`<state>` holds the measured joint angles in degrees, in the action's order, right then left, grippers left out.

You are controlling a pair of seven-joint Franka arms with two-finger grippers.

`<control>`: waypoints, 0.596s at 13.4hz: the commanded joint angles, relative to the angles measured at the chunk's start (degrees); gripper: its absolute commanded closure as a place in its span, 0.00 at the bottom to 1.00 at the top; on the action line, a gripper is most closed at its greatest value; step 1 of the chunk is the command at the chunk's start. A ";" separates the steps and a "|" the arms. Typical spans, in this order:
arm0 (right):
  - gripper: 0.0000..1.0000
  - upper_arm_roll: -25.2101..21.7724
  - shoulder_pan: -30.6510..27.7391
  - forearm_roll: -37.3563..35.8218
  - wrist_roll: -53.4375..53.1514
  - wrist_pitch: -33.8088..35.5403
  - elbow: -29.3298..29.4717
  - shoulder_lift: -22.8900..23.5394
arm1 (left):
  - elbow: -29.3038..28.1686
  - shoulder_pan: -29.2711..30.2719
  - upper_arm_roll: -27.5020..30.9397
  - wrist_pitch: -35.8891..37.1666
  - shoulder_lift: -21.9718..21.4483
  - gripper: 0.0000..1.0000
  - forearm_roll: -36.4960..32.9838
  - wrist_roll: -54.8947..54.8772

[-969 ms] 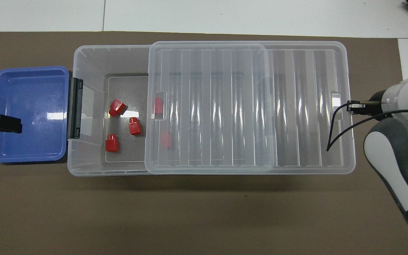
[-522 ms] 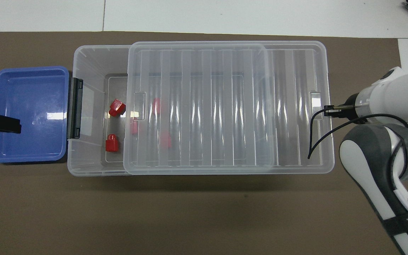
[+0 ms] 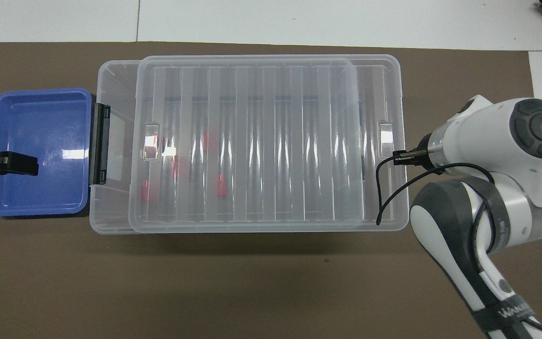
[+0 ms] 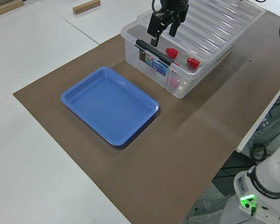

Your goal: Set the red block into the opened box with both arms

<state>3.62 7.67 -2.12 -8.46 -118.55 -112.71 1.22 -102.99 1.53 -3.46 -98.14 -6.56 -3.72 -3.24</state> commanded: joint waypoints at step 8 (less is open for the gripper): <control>1.00 0.42 4.02 1.16 -1.30 -0.10 -1.46 -1.66 | 9.37 -2.85 0.91 7.07 3.12 0.00 2.74 -0.10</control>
<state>3.71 11.46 -2.10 -9.29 -118.53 -112.73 1.04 -97.05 -0.49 -3.48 -94.54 -5.62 -2.62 -3.16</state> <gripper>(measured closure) 0.991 0.000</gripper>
